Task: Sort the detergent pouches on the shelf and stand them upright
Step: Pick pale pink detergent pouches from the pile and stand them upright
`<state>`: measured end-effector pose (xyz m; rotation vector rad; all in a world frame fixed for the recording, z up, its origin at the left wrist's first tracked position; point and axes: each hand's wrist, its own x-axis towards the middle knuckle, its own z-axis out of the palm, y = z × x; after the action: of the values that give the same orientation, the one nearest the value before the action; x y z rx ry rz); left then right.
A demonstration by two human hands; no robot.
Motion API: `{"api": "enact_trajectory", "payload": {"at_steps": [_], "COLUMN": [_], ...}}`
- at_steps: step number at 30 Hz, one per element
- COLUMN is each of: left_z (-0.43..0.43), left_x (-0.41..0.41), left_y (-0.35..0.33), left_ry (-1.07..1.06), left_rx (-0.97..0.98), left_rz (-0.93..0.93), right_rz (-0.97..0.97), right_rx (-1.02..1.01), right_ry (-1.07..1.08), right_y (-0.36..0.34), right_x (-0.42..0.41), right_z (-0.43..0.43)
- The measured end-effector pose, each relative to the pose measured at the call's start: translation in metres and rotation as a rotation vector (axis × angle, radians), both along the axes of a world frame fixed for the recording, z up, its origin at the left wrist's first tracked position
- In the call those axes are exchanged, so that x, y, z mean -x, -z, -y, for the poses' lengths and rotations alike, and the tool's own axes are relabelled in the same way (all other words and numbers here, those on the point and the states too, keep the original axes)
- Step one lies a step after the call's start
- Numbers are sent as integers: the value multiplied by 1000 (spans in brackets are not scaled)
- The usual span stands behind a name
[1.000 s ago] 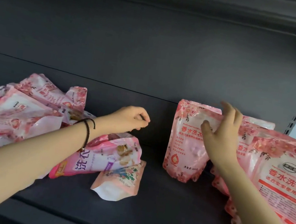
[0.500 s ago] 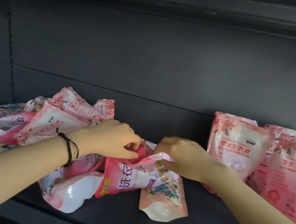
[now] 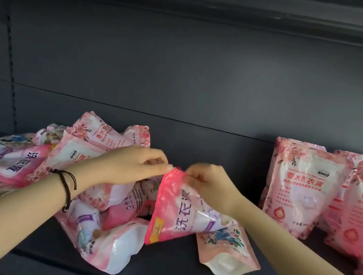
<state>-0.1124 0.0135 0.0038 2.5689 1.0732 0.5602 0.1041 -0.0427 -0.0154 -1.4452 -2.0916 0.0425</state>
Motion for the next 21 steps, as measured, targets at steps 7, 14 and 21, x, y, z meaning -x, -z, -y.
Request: {"api": "enact_trajectory", "payload": {"at_steps": [7,14,21], "left_z": [0,12,24], "left_x": [-32,-78,-139], "left_y": [8,17,-5], "left_ry": [84,127,71], "left_rx": [477,548,479], "left_rz": [794,1014,1015], "right_rz": [-906,-1324,-1471], "right_rx": [-57,-60,-204], "right_ry": [146,138,175], "right_y": [-30,-18,-22], "right_x": [-26,-31,-66], "right_z": [3,13,41]}}
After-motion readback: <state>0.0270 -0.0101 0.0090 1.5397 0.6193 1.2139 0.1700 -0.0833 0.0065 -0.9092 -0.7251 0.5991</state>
